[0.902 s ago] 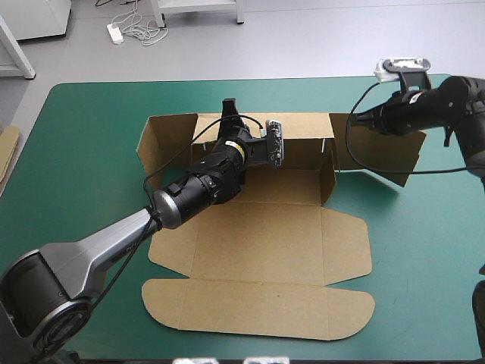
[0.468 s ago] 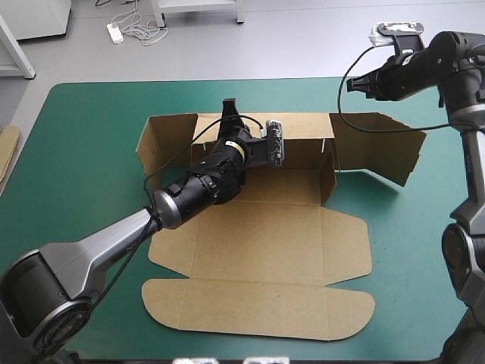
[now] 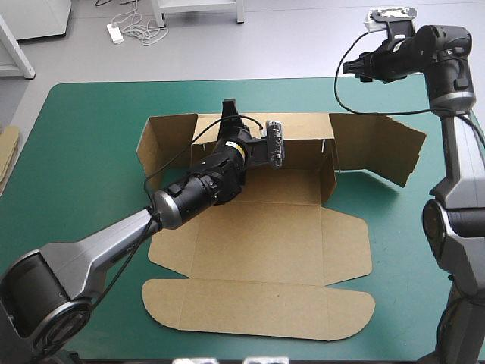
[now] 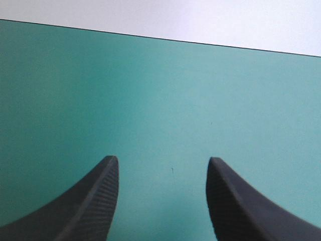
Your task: Fold the box
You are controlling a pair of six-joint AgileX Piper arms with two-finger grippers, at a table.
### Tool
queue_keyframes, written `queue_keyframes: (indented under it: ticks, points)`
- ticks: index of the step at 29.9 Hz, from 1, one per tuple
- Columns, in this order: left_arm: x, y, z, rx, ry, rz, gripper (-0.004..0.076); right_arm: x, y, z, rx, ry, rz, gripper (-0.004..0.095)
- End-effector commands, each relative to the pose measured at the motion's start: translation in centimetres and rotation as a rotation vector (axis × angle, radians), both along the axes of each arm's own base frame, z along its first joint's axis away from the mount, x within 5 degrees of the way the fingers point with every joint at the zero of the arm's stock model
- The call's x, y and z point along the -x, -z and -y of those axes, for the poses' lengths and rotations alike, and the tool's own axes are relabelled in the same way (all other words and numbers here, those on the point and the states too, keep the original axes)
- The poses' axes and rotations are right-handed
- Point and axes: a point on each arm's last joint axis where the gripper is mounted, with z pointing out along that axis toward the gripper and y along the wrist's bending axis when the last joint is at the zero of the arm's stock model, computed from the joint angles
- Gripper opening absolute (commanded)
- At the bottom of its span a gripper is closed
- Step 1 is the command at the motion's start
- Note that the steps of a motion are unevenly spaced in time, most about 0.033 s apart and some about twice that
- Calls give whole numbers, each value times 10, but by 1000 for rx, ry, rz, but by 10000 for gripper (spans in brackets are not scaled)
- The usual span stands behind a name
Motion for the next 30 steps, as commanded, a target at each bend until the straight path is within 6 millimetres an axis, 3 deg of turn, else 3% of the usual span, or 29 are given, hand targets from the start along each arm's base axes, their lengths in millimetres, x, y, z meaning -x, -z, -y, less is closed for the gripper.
queue_keyframes:
  ticks: [1,9,12,15,23,30]
  points:
    - [4,-2,-18,9,-163,-84,-9,-1,-21,2,2,31,128,541]
    - [4,-2,-19,1,-164,-86,-9,-31,26,4,2,37,8,540]
    - [4,-2,-19,0,-166,-86,-9,-31,41,5,7,29,-93,540]
    - [4,-2,-19,-1,-166,-85,-9,-28,44,7,7,26,-136,540]
    - [5,-1,-22,-20,-195,-98,-9,-16,28,1,-68,-8,-120,536]
    - [5,-1,-23,-28,-203,-101,-9,1,46,4,-13,-7,-236,536]
